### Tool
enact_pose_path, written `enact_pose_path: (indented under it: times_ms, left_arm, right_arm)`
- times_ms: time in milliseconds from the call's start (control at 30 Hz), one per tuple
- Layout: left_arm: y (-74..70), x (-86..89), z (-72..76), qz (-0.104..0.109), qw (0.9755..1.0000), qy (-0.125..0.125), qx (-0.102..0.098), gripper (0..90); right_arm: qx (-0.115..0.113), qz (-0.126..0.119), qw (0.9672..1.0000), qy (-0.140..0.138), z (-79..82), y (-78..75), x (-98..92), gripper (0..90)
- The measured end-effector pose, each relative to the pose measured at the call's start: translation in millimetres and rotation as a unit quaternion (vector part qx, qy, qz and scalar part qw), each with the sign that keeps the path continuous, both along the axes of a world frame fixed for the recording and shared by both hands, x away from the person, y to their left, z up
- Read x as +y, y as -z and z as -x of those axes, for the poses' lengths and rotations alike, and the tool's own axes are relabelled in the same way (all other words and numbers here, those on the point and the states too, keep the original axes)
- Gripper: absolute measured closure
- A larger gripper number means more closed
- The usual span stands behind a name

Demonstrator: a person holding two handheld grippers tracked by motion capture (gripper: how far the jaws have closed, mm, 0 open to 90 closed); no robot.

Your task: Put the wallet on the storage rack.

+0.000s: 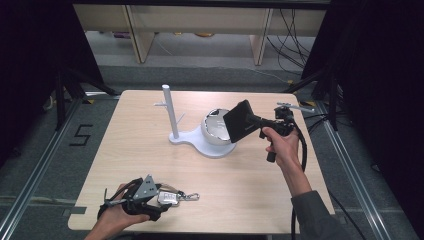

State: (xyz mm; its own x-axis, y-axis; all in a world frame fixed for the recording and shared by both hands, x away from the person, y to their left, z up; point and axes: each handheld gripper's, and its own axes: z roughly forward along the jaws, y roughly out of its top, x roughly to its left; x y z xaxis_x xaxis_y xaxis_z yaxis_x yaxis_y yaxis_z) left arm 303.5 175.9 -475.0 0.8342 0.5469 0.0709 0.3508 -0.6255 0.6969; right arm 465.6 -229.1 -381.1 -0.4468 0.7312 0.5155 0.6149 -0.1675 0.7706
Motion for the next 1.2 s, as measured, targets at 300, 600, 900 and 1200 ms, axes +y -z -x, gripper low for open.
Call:
enact_pose_path:
  times_ms: [300, 600, 900, 1200]
  left_arm:
    - [0.6, -0.4, 0.2, -0.005, 1.0000, -0.006, -0.003, 27.8]
    - [2.3, -1.1, 0.6, -0.010, 0.9999, -0.003, -0.002, 27.7]
    - [4.6, -2.3, 0.9, -0.007, 1.0000, 0.000, 0.002, 27.7]
    - [5.9, -2.6, 0.3, -0.016, 0.9999, 0.003, 0.002, 27.7]
  right_arm:
    - [0.009, 0.001, 0.9999, 0.015, -23.7, 6.6, 9.5, 80.3]
    - [0.026, 0.011, 0.9993, 0.025, -47.4, 27.3, 21.3, 80.3]
    - [0.052, 0.006, 0.9983, 0.026, -56.7, 41.8, 40.5, 80.2]
    - [0.055, 0.035, 0.9978, 0.011, -63.9, 58.0, 51.8, 79.6]
